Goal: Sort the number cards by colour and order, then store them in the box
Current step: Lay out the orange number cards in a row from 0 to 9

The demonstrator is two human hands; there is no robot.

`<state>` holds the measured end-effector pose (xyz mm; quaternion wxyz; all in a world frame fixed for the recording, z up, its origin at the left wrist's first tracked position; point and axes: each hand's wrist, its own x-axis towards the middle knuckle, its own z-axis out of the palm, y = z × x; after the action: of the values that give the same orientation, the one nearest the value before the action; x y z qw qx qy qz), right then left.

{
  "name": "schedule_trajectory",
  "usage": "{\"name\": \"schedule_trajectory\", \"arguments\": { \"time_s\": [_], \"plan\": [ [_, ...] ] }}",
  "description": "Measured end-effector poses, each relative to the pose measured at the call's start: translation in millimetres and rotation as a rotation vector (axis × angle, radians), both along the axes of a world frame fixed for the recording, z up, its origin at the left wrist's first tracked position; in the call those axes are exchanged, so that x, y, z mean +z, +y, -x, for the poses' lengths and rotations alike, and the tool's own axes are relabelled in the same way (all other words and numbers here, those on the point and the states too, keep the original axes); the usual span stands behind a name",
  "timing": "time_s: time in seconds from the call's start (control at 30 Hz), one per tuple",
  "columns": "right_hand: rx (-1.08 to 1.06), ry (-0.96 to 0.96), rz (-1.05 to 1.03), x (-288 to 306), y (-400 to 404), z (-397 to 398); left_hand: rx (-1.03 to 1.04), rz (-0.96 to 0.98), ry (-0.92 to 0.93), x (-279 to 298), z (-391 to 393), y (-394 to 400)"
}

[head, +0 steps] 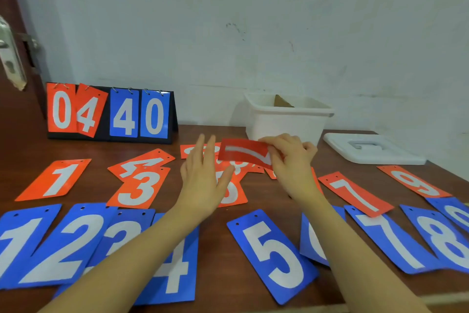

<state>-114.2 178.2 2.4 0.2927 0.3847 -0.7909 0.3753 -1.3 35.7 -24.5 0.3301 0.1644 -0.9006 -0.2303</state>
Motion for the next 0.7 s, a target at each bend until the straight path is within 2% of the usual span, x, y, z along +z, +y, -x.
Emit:
{"name": "schedule_trajectory", "arguments": {
  "time_s": [0.07, 0.13, 0.2, 0.3, 0.37, 0.47, 0.57, 0.63, 0.7],
  "plan": [
    [0.043, 0.044, -0.103, 8, 15, -3, -0.071, 0.159, 0.163, 12, 2, 12],
    [0.101, 0.057, -0.16, 15, 31, -5, -0.157, 0.323, 0.158, 21, 7, 24],
    [0.141, 0.002, -0.134, 19, 48, -5, -0.256, 0.33, 0.132, 24, 13, 38],
    [0.106, -0.076, -0.042, 17, 77, 4, -0.371, 0.242, 0.18, 24, 28, 58],
    [-0.015, -0.127, 0.033, 13, 97, 16, -0.442, 0.179, 0.206, 21, 41, 71],
    [-0.16, -0.395, 0.135, 4, 126, 22, -0.493, -0.147, 0.288, 18, 60, 94],
    [-0.002, -0.656, 0.227, -12, 136, 15, -0.458, -0.415, 0.313, 16, 77, 121],
    [0.035, -0.646, 0.371, -18, 139, 16, -0.459, -0.492, 0.273, 13, 88, 138],
    [-0.055, -0.555, 0.46, -16, 144, 29, -0.461, -0.509, 0.189, 10, 99, 151]
  ]
}}
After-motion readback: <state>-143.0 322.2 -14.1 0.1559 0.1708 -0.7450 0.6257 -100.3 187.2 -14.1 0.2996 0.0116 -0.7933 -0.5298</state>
